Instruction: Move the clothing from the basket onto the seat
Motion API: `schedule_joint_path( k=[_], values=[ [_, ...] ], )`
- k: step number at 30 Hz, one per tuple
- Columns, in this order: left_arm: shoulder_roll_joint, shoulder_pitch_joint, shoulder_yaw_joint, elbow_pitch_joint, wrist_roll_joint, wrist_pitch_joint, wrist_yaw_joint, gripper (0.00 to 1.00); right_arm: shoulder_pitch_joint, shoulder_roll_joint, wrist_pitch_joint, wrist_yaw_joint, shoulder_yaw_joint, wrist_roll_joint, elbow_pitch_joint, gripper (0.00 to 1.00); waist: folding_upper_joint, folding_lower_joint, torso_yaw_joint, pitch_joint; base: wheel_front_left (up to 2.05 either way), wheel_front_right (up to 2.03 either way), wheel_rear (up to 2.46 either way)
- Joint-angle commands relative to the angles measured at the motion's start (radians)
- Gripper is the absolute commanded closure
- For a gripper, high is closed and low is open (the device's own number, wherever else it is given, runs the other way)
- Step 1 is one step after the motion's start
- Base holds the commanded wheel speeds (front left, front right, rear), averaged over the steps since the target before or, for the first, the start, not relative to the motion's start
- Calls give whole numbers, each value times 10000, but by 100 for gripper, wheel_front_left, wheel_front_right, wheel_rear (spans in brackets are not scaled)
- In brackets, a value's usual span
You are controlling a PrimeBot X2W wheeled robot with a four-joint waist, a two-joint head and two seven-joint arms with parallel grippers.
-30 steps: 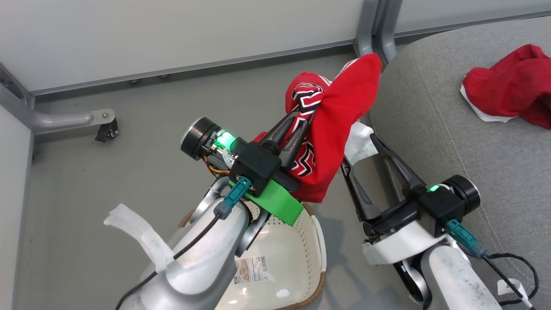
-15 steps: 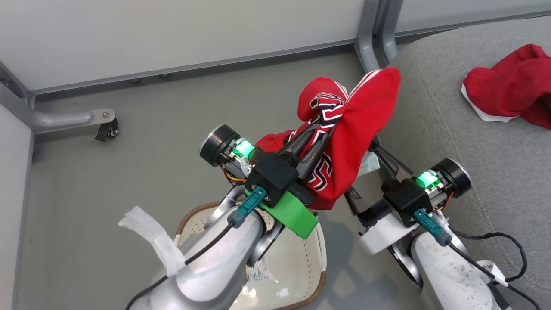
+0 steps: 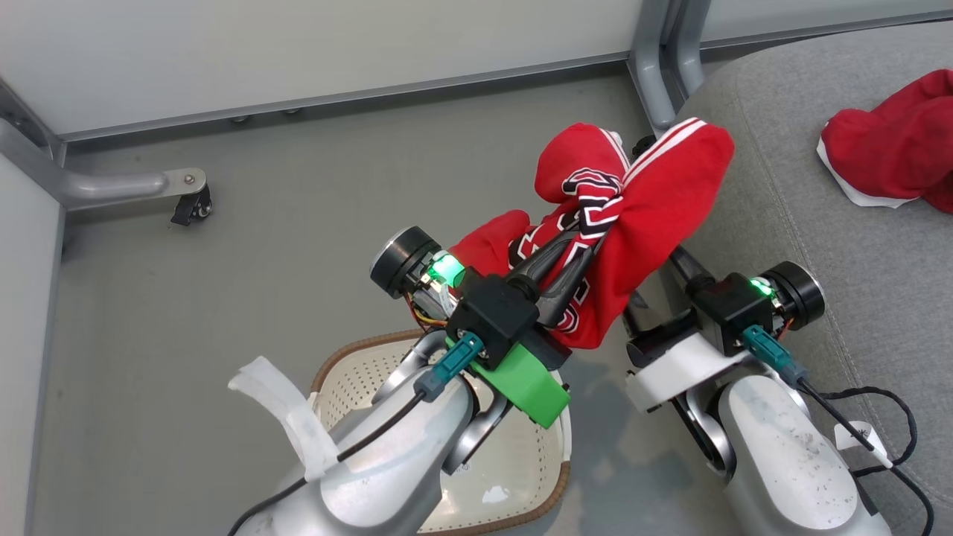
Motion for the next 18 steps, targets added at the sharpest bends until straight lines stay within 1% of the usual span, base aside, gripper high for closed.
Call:
schedule_joint_path(
  k=[1,12,18],
  values=[
    [0,-143,-39,58,-59,-31,37,100,-97,-10,-4,-11,-30,77,7,100,105,0,13,15,0,0,0],
    [3,-17,-159,221,-223,-31,24,100,119,1,-4,-11,-39,551,-41,100,105,0,65,-101,0,0,0],
    [3,178,-164,340,-171,-18,-59,100,310,2,-4,-11,28,814,-119,100,105,0,65,-187,0,0,0]
  ],
)
